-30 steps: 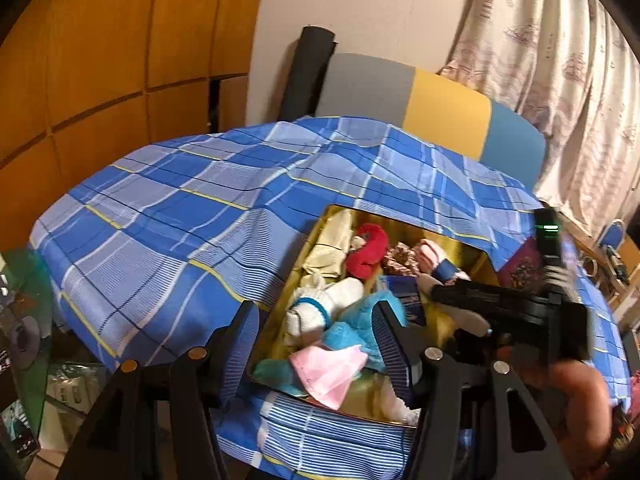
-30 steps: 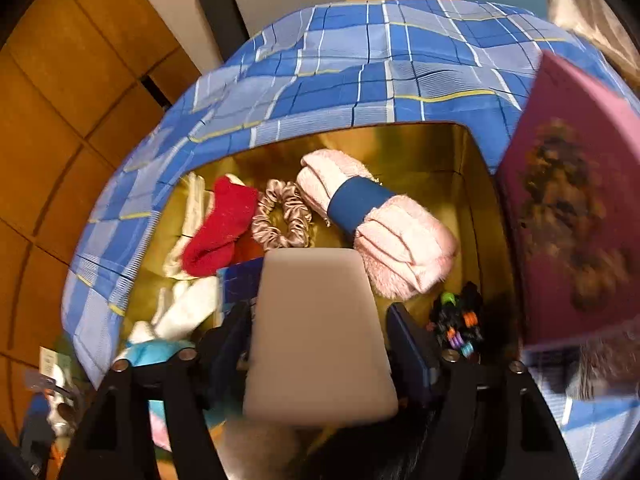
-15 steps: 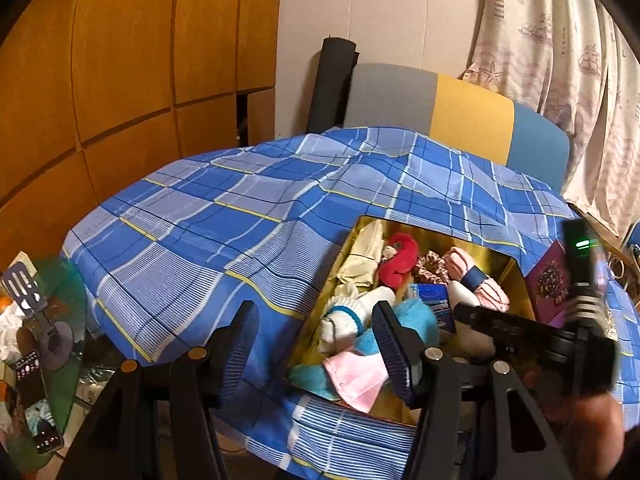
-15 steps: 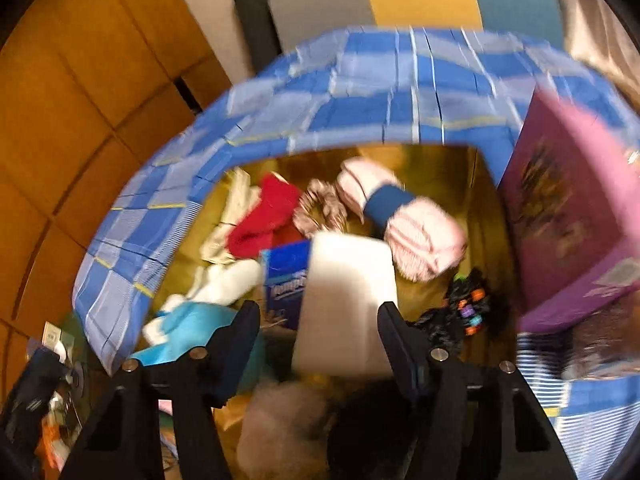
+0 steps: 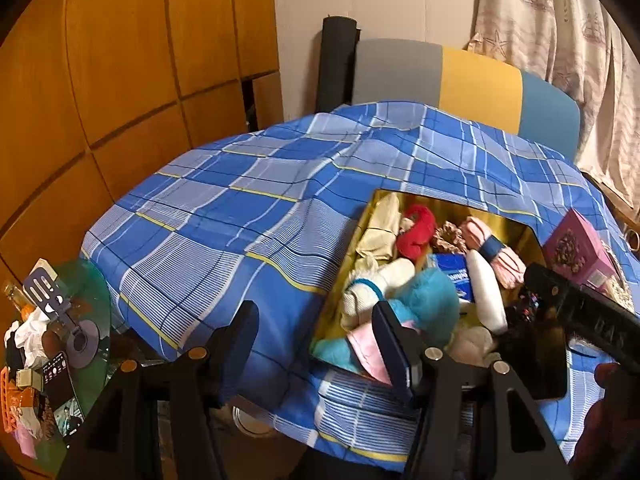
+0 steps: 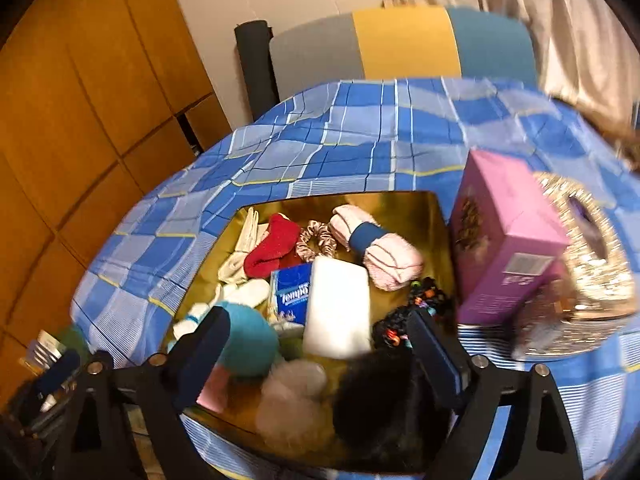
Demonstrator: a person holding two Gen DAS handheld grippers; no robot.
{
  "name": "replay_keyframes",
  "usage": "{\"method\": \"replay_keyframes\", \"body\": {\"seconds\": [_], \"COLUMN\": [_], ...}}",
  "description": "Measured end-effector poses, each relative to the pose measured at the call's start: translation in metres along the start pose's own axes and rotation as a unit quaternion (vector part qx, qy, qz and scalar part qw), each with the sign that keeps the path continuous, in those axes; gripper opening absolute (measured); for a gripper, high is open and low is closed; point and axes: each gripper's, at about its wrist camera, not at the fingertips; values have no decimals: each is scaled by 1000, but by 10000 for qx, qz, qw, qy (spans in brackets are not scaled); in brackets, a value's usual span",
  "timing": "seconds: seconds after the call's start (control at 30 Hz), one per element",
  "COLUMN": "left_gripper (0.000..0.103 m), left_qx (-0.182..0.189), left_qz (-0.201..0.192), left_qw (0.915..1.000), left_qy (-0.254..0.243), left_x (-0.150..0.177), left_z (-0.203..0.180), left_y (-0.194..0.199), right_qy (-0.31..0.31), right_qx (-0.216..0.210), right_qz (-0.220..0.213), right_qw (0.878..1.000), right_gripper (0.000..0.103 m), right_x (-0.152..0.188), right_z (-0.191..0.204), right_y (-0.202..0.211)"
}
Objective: Organize soft objects
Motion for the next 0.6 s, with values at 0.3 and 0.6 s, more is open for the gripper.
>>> {"method": "replay_keyframes", "body": {"seconds": [0.3,0.6], "left_gripper": [60,60], "left_qx": [178,310], "left_qz": [98,118], "left_qw": [9995,9989], "left_qy": [-241,-322], "left_x": [4,8], "left_z": [-9,-9], "left_y": [9,23], "right_qy": [276,-11], "right_qx": [689,1090], "right_qz": [-286,-468], "right_qw": [9968,9929], "right_gripper": [103,103], "right_x": [32,45], "right_z": [13,5], "right_y": [37,59]}}
Point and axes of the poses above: each gripper's, at about its wrist camera, not at the fingertips, and y roughly against the way its jaws point, z to its left, x to its underside, and after that the axes turned 8 degrees about -y, right-handed
